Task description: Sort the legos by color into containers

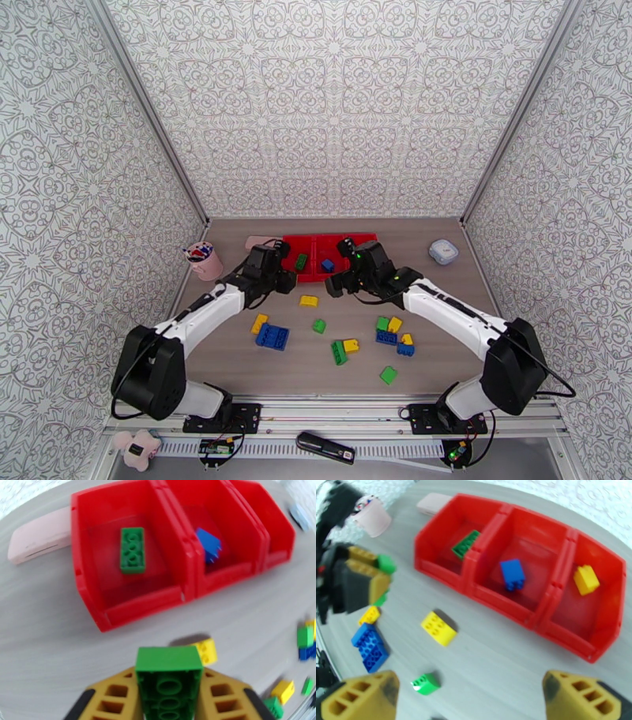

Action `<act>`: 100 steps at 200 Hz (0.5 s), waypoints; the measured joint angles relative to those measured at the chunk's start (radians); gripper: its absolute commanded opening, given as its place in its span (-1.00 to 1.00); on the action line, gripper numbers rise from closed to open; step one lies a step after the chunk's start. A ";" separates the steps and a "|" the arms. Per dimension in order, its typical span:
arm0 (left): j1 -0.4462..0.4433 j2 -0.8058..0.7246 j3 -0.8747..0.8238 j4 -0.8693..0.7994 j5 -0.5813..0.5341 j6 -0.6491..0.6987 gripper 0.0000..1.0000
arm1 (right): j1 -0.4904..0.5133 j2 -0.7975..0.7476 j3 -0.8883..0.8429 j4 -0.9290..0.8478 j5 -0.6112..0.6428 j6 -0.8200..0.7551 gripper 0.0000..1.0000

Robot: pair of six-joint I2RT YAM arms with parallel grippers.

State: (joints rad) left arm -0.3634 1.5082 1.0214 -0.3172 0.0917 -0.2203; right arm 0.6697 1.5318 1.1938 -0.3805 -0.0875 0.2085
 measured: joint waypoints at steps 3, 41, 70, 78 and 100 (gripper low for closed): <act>0.000 0.013 0.013 0.000 -0.005 -0.013 -0.64 | 0.003 0.003 0.003 0.003 0.000 0.000 1.00; 0.002 0.176 0.193 -0.013 -0.046 -0.094 -0.67 | 0.010 0.009 0.006 0.010 0.022 0.012 1.00; 0.009 0.285 0.313 -0.045 -0.059 -0.110 -0.67 | 0.010 0.008 0.005 0.009 0.053 0.028 1.00; 0.012 0.327 0.362 -0.047 -0.061 -0.110 -0.68 | 0.010 0.006 0.002 0.010 0.062 0.031 1.00; 0.023 0.428 0.476 -0.051 -0.064 -0.109 -0.63 | 0.010 -0.016 -0.023 0.005 0.090 0.046 1.00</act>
State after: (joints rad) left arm -0.3405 1.9366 1.4971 -0.3687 0.0277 -0.3290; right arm 0.6800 1.5154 1.1713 -0.3752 0.0025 0.2546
